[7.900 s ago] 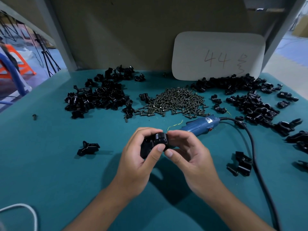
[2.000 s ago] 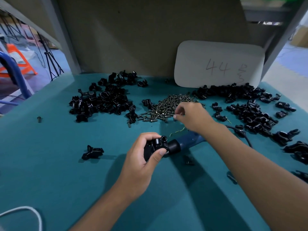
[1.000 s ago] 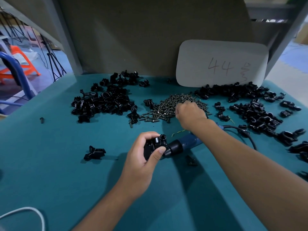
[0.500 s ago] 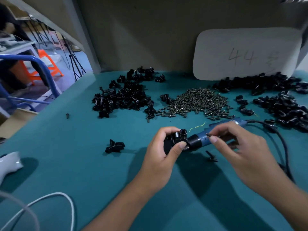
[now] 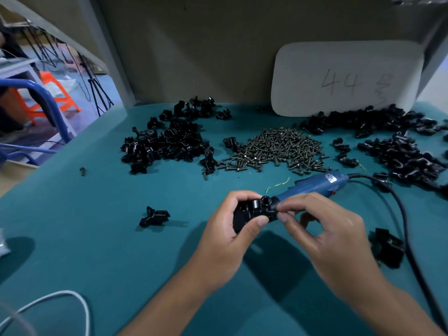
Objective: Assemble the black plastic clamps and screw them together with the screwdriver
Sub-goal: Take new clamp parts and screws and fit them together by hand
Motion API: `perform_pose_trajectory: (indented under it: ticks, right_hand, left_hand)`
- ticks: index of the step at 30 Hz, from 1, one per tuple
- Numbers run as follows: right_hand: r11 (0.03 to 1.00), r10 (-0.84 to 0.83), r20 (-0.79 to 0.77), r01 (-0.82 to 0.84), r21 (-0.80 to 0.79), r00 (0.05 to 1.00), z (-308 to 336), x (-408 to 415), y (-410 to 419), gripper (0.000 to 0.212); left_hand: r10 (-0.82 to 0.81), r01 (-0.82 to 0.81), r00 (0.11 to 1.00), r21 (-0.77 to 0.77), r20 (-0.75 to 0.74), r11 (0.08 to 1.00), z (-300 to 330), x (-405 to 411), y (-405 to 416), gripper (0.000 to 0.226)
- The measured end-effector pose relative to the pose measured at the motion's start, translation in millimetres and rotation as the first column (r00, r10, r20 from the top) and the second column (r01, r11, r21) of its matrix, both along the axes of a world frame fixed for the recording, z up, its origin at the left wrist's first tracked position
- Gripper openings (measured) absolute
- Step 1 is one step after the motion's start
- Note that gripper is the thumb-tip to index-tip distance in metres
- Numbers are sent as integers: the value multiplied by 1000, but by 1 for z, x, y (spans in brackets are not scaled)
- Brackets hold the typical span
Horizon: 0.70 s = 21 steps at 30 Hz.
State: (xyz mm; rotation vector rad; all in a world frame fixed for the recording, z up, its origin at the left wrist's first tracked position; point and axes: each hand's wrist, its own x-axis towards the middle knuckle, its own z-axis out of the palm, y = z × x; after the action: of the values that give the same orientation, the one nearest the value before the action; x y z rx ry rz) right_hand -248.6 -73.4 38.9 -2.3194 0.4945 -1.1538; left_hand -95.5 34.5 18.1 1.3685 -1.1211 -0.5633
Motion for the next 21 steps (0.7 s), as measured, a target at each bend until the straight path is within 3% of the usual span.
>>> perform_pose_trajectory:
  ticks: [13,21]
  right_hand:
    - [999,-30,75,32,-33,997,-1,0,5,8]
    - [996,-63,114,70,-59,992,-1,5,7,21]
  left_hand:
    - [-5,5,999,5,36,1000,1,-2,0,27]
    - [-15,15,999,-1,44,1000,2,0,0,28]
